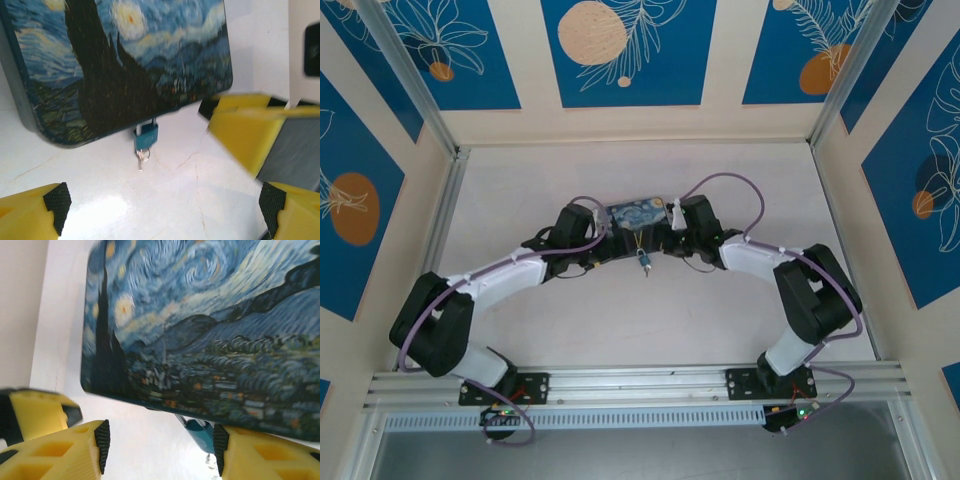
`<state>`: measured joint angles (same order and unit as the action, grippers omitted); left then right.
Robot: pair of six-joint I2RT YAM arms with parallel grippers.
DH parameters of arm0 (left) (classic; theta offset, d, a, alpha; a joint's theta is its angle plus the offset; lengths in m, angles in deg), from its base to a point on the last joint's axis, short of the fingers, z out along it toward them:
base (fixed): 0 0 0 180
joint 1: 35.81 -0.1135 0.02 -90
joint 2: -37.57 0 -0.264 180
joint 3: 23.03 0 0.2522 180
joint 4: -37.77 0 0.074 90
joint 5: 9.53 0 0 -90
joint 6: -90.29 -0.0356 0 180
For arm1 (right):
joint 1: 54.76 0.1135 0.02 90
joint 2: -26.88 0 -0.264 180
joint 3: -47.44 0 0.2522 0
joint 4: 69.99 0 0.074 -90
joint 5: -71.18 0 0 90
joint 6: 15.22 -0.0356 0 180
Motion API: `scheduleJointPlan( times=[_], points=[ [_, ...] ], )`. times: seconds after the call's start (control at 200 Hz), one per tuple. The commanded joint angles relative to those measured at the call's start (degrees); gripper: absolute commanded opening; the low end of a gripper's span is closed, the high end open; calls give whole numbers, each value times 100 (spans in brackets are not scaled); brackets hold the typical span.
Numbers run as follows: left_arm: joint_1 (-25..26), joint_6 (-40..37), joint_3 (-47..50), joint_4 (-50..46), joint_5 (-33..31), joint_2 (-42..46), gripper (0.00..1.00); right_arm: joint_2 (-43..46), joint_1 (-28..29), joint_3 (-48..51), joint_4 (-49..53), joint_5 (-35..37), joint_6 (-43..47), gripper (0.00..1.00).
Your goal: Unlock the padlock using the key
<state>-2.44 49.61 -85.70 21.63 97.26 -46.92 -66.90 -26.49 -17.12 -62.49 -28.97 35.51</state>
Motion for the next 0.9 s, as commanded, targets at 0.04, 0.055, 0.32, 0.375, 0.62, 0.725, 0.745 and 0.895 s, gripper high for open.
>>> scheduleJointPlan(
  times=[0.04,0.055,0.32,0.375,0.62,0.725,0.745,0.895],
  points=[
    [-68,-56,-190,-116,-102,-94,98,-100,-155,-184,-46,-372,459,57],
    [-82,-54,-190,-115,-98,-93,98,-93,-160,-150,-42,-380,492,57],
    [-177,16,-251,0,-42,-181,99,-165,-129,398,-282,-331,734,54],
    [-183,25,-281,8,-27,-205,100,-284,-97,364,-288,-296,815,54],
    [-261,51,-308,39,-1,-185,100,-826,140,-12,-117,-145,1174,53],
    [-295,86,-286,68,25,-169,100,-927,194,-53,-104,-115,1237,53],
    [-303,95,-286,78,34,-173,100,-940,203,-52,-107,-109,1245,53],
    [-332,161,-256,174,93,-208,100,-1048,247,-78,-136,-67,1270,52]
  ],
)
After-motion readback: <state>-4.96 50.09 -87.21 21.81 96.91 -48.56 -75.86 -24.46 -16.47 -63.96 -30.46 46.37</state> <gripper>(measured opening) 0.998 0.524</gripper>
